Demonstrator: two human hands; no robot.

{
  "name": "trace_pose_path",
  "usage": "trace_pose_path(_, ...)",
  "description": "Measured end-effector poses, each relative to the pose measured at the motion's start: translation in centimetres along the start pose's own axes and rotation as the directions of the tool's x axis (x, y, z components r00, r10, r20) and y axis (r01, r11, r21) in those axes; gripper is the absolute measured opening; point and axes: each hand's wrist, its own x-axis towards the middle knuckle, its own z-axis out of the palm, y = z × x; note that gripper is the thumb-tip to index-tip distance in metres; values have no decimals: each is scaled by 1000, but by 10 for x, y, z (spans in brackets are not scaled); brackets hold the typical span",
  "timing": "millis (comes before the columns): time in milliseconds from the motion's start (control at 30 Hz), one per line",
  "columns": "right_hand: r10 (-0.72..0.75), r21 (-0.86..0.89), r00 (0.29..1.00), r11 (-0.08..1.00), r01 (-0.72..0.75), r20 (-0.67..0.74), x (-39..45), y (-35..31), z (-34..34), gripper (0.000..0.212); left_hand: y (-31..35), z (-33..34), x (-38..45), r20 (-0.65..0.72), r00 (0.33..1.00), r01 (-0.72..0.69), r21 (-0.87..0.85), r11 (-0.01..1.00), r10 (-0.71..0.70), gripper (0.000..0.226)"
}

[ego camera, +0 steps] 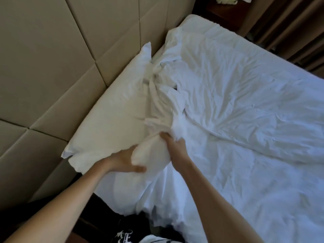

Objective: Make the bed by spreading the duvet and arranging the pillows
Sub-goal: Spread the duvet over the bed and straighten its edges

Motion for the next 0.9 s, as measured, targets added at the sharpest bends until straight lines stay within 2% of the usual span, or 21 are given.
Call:
trace_pose_path(33, -20, -16, 1000, 1000, 20, 13, 2, -11, -6, 30, 5, 10, -8, 54, 998, 26, -7, 1000, -26, 102)
trace_pose_path(67, -50, -28, 998, 998, 52, 41, 1, -22, -11, 28, 14, 20, -15, 29, 999, 28, -97, 995, -25, 81)
trace_pose_path(167, -152, -108, 975, 980, 170, 160, -3, -46, -38, 43, 61, 34, -34, -223, 971, -33, -460, 887, -80, 37)
trace_pose_path(233, -203, -246, 950, 934, 261, 239, -23, -54, -69, 62, 100, 35, -43, -300, 934, -89, -721, 687, -194, 31)
trace_pose_path(267, -206, -331, 935, 895, 299, 288, -39, -55, -87, 74, 123, 36, -48, -278, 930, -103, -824, 558, -240, 32)
trace_pose_path(333, -212, -450, 875, 790, 416, 436, -81, -43, -124, 94, 175, 40, -62, -209, 960, -131, -923, 362, -187, 24)
trace_pose_path(400, -288, -447, 792, 699, 559, 538, -124, -25, -153, 114, 234, 44, -82, -174, 982, -148, -951, 272, -77, 15)
trace_pose_path(433, -363, -465, 800, 668, 581, 478, -138, -17, -164, 119, 262, 46, -93, -177, 983, -161, -954, 254, -44, 14)
trace_pose_path(467, -433, -502, 828, 659, 560, 356, -149, -13, -175, 114, 287, 49, -103, -171, 985, -166, -959, 228, -3, 15)
trace_pose_path(533, -463, -546, 881, 715, 437, 98, -149, -14, -199, 74, 323, 63, -123, -169, 984, -177, -953, 246, 56, 12)
trace_pose_path(567, -446, -540, 895, 751, 381, 11, -142, -14, -212, 49, 332, 73, -131, -171, 980, -194, -936, 293, 102, 16)
trace_pose_path(600, -433, -495, 900, 791, 360, -38, -137, -14, -226, 34, 334, 83, -134, -176, 970, -226, -909, 350, 170, 24)
trace_pose_path(667, -399, -358, 914, 866, 350, -72, -133, -14, -252, 29, 324, 98, -140, -237, 920, -385, -696, 606, 313, 42)
trace_pose_path(700, -390, -302, 918, 886, 351, -76, -134, -16, -263, 31, 316, 103, -145, -257, 882, -472, -463, 750, 395, 60)
trace_pose_path(733, -379, -258, 922, 901, 348, -84, -136, -20, -272, 35, 303, 106, -146, -255, 843, -515, -135, 846, 473, 85)
trace_pose_path(767, -358, -213, 927, 920, 330, -113, -135, -24, -281, 41, 291, 108, -147, -240, 807, -492, 230, 840, 539, 107)
trace_pose_path(800, -323, -169, 933, 940, 297, -160, -132, -30, -288, 49, 280, 112, -148, -205, 773, -423, 537, 729, 600, 123)
trace_pose_path(833, -282, -137, 937, 956, 258, -207, -128, -38, -295, 56, 271, 119, -149, -156, 736, -350, 745, 568, 658, 131)
trace_pose_path(900, -223, -117, 945, 973, 200, -240, -122, -56, -304, 65, 261, 136, -144, -63, 676, -236, 925, 297, 735, 132)
